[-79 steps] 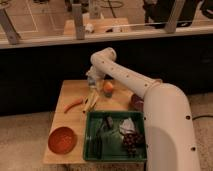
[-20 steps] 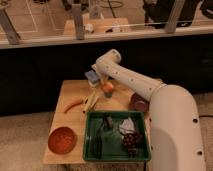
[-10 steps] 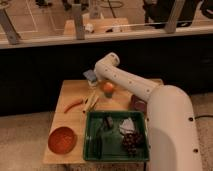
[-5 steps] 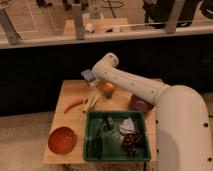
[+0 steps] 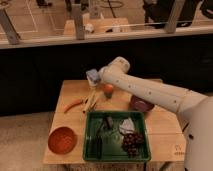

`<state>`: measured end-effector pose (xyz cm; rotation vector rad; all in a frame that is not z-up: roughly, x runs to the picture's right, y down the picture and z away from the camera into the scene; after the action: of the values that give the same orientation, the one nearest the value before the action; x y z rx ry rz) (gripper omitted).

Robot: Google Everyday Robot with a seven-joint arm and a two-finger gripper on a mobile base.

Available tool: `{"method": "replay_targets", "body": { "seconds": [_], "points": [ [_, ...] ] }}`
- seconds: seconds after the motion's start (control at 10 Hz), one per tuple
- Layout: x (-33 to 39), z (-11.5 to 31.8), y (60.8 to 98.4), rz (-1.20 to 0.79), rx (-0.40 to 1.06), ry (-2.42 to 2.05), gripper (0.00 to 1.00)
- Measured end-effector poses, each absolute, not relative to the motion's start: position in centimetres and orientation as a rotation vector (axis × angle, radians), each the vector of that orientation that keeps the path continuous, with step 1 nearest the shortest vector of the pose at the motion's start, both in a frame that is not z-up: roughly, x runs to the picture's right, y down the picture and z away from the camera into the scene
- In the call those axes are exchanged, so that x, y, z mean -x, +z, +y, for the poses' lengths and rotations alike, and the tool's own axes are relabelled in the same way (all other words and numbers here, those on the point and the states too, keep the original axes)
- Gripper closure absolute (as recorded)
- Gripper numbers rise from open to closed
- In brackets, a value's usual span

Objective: Place sponge in table surface

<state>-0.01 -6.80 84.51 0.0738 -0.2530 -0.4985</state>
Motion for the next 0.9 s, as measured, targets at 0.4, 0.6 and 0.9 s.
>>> {"method": "replay_targets", "body": {
  "seconds": [0.4,0.6,0.9],
  "points": [
    [-7.1,-5.3,82.5,-0.166,-0.116,-0.373,1.0],
    [-10.2,-4.7,82.2,-0.119,-0.123,-0.301,1.0],
    [-13.1,-3.7,82.5,-0.057,-0.116,-0.228,1.0]
  ]
}}
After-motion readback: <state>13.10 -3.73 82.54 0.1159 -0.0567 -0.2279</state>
